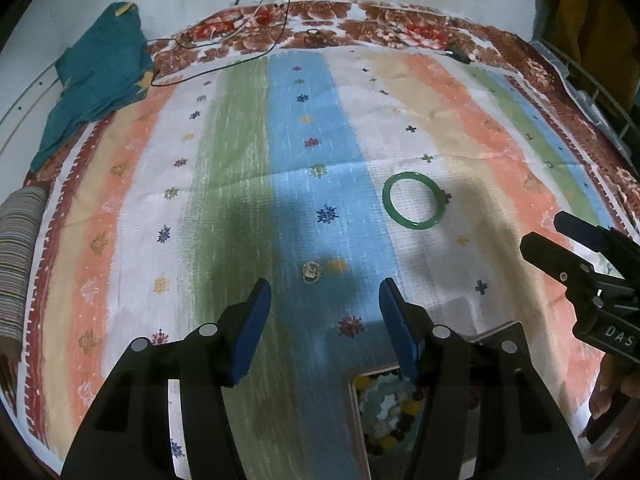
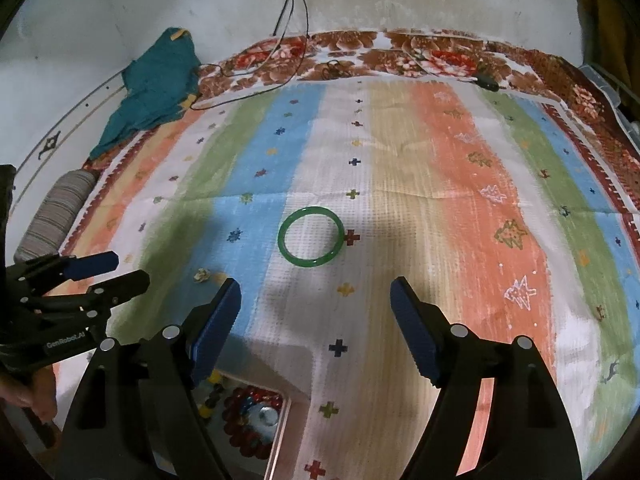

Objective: Organize jewelry
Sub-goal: 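Move both open grippers toward the green bangle and small charm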

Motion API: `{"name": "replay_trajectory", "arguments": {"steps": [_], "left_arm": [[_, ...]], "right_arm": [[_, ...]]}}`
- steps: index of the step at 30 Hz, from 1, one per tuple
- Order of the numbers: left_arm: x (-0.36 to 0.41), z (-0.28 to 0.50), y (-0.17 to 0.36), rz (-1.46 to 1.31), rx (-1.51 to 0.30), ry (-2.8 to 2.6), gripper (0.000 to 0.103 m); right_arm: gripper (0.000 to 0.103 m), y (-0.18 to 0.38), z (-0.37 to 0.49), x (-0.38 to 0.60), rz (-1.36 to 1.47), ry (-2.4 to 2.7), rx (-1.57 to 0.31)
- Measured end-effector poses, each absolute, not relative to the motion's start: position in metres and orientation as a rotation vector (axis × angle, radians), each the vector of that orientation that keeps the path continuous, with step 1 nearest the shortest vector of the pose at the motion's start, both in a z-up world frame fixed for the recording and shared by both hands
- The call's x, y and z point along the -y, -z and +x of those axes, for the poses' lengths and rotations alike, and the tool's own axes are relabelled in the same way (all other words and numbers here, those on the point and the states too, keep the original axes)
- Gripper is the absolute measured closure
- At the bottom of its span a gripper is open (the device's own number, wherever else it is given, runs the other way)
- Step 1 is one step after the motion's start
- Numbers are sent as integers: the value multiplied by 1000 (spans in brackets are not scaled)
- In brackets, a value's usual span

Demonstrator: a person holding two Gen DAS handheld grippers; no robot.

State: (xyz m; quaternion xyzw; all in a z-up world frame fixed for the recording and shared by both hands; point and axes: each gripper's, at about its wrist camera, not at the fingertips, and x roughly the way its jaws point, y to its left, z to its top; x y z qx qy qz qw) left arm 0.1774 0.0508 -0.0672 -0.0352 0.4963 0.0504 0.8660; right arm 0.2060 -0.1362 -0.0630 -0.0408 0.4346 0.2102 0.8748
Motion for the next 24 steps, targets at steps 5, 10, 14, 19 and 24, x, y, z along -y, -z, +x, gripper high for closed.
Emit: {"name": "replay_trajectory", "arguments": {"steps": [5,10,14,19,24], "left_arm": [[-50,185,75,-54,-1056,-103,46],[-51,192,83,-42,-1072,-105,45],[-52,198,90,-31,-1089,-103,45],[-54,205,102,-20,-1116,-101,45],[-56,211,110,-17,-1134,-106,45]], "right_arm": [[26,74,217,133,-95,-414,-932],[26,83,228,130,-100,-400,-957],[26,87,234,127,-111,-389,-962],[26,98,248,123,-113,-374,-986],[26,108,256,121,-86,-377,-1019]]}}
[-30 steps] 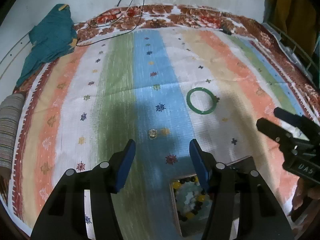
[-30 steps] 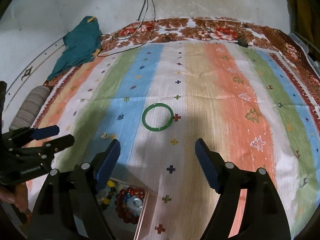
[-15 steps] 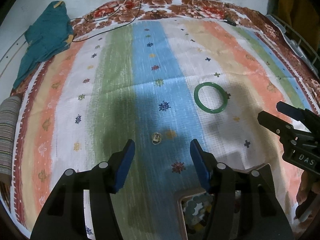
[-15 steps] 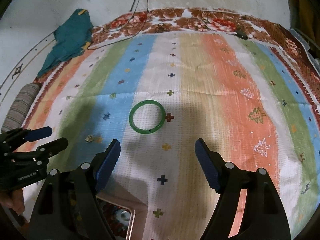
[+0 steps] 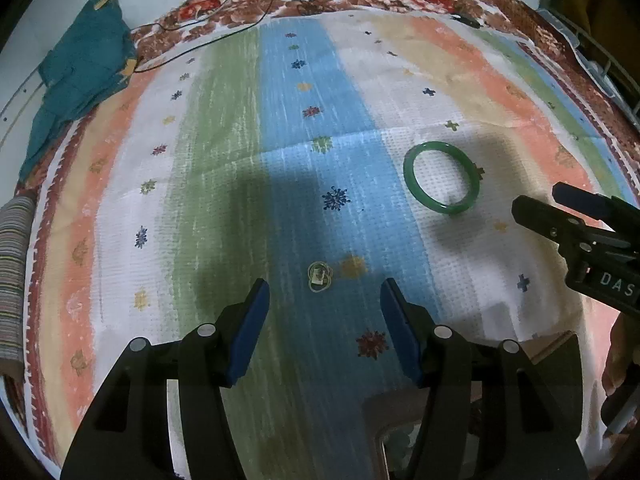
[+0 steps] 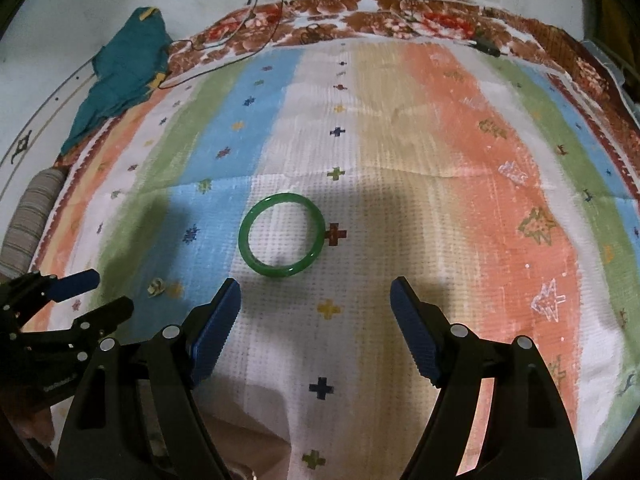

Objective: Organize jewelry
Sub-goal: 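Move both open grippers toward the green bangle and small charm, then grasp the green jade bangle with the right gripper while the left grasps the small charm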

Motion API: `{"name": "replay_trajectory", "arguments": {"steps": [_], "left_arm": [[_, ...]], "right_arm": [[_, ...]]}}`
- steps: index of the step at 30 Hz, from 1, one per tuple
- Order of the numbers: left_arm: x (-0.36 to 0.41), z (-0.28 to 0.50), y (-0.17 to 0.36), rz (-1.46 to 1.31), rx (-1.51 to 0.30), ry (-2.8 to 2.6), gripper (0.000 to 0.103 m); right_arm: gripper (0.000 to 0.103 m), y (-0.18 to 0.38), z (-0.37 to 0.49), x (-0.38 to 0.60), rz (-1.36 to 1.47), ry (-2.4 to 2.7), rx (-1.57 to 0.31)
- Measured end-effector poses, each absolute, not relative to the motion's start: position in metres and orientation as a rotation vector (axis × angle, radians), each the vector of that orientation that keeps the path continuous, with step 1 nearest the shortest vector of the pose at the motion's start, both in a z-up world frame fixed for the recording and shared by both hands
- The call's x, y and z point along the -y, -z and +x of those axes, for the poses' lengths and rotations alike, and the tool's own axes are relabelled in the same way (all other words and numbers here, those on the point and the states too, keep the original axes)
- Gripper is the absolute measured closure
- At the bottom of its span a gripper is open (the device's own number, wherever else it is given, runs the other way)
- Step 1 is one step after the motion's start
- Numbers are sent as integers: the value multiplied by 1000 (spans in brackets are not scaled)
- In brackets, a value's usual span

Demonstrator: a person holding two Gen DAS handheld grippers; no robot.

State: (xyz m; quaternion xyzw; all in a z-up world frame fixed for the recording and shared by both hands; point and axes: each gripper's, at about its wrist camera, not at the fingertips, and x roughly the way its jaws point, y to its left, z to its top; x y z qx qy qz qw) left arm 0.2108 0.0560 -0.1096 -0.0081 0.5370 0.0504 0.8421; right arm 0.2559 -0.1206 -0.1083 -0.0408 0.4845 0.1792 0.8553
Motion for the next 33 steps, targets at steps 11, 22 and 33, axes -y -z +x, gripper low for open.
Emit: {"name": "replay_trajectory", "arguments": {"steps": [11,22,33], "left_arm": [[-67,229,132,-36,-1194,-95,45],[-71,240,151,-27,-1234,-77,52],[-71,243,158,18,-1233,-73,77]], "right_arm": [[26,129,279,111,-86,-368,-1073],[26,145,307,100,-105,-343,-1092],[45,155,314,100,-158,-305,-1091]]}}
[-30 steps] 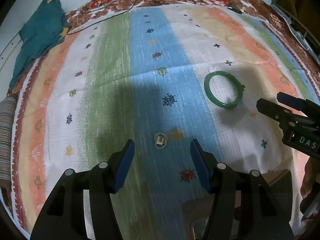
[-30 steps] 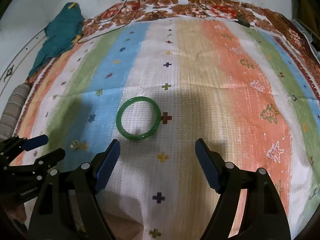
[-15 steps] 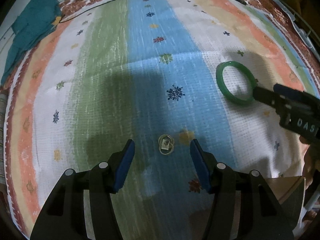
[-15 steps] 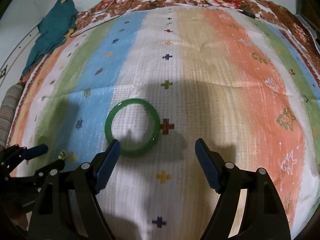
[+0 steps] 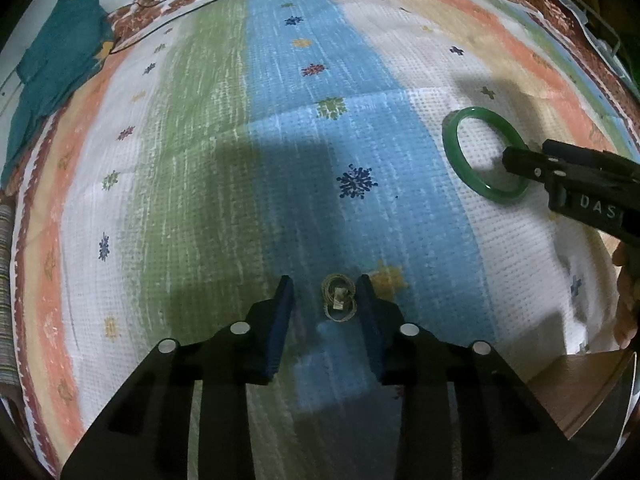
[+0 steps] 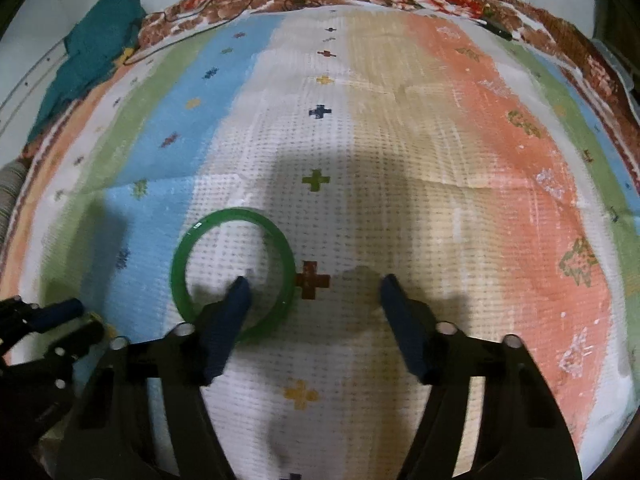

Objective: Organize jewelry
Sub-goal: 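Grasp the green jade bangle with the right gripper while the left grasps the small charm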

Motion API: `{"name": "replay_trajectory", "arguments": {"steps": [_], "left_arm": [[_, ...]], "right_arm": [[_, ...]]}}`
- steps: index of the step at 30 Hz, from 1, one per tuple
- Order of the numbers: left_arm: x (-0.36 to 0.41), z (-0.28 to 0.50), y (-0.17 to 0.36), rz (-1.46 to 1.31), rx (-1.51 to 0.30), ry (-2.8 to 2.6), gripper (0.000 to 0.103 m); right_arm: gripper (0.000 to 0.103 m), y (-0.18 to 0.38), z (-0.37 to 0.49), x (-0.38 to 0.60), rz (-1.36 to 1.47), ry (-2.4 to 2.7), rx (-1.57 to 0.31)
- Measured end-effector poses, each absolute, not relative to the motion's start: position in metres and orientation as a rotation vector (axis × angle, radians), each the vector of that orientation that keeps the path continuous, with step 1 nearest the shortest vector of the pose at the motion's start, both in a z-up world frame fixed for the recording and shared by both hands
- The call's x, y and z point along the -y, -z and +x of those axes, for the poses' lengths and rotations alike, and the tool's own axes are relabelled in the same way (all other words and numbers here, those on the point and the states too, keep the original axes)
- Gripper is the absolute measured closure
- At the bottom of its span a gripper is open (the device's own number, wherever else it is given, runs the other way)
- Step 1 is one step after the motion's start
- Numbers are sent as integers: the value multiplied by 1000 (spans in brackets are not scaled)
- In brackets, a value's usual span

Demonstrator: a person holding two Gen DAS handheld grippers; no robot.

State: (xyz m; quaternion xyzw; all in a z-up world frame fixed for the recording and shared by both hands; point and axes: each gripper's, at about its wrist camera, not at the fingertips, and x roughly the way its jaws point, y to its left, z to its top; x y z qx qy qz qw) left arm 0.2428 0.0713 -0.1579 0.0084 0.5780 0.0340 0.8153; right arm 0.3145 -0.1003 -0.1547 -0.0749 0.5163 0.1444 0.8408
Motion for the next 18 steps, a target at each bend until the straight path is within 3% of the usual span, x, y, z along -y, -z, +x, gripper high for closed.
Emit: {"name": "replay_trajectory", "arguments": {"steps": [3,5,7,18], "left_arm": [[-68,242,159,37,-1238,-65,88],[-68,242,158,37,-1239,-64,88],[-70,242,157,24,-1241,-61,88],[-68,227,129,-6,-1180,-42,88]], "right_arm": [[64,154,317,106,-157,-302,-1090],[84,154,318,110,-150,-306,-1093],[91,155,318,113,-147,-314,-1095],[95,129,297,125,-119,-301,-1036]]}}
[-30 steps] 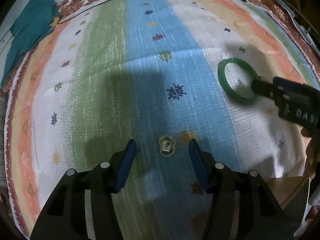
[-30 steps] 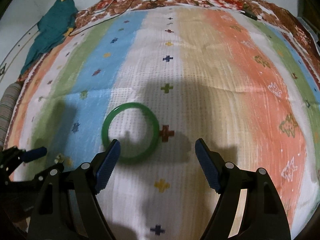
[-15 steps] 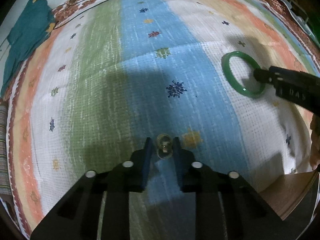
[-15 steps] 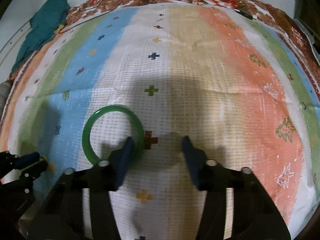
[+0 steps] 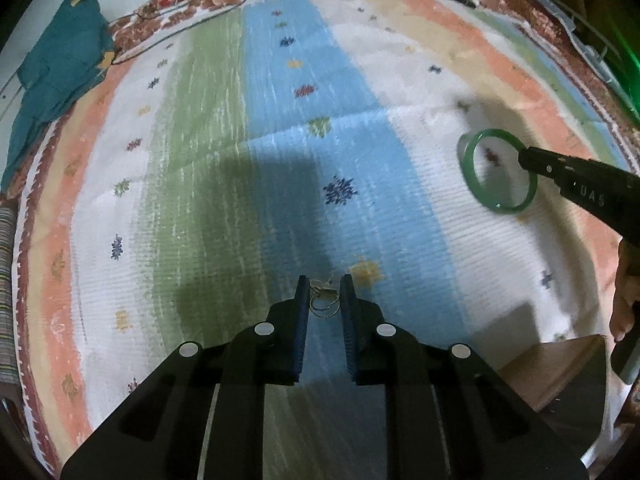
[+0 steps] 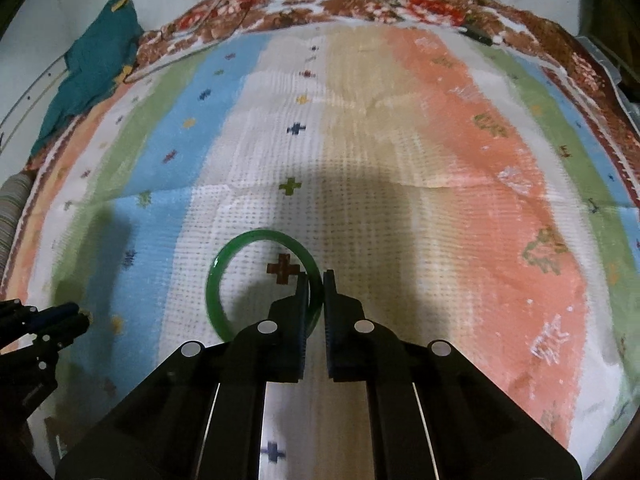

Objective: Organize jewelry
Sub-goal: 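Grasp the green jade bangle with the right gripper while the left grasps the small charm, then carry the green bangle and charm over the silver tin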

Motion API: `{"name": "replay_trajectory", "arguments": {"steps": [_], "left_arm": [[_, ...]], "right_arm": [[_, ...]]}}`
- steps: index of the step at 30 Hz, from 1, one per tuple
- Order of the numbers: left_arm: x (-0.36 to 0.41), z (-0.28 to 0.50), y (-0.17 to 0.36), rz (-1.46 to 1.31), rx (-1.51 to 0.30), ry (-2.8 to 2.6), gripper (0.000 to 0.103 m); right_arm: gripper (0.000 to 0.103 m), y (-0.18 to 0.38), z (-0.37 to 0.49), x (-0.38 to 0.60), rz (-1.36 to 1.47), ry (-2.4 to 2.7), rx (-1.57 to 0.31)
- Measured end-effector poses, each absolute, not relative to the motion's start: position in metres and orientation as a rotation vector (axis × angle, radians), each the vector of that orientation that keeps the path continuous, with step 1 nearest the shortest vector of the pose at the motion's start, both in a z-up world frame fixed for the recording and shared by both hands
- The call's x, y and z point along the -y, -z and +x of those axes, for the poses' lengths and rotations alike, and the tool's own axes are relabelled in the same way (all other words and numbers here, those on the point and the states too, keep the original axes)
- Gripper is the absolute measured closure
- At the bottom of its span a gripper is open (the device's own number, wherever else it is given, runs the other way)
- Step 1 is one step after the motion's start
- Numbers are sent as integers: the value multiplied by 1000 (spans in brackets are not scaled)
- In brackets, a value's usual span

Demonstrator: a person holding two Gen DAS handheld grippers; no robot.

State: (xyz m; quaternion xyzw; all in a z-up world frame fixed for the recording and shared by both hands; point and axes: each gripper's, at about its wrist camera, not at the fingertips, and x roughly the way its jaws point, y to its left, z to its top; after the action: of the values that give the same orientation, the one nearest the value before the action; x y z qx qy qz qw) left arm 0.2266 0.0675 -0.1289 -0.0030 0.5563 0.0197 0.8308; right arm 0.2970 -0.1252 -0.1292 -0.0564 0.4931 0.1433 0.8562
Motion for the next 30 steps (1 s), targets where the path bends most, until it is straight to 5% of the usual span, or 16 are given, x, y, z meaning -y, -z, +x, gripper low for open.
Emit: {"name": "replay_trajectory", "arguments": {"steps": [30], "left_arm": [[-34,182,50,-28,-993,16,88]], "right_arm": [[95,58,218,135,-194,-352,-851]]}}
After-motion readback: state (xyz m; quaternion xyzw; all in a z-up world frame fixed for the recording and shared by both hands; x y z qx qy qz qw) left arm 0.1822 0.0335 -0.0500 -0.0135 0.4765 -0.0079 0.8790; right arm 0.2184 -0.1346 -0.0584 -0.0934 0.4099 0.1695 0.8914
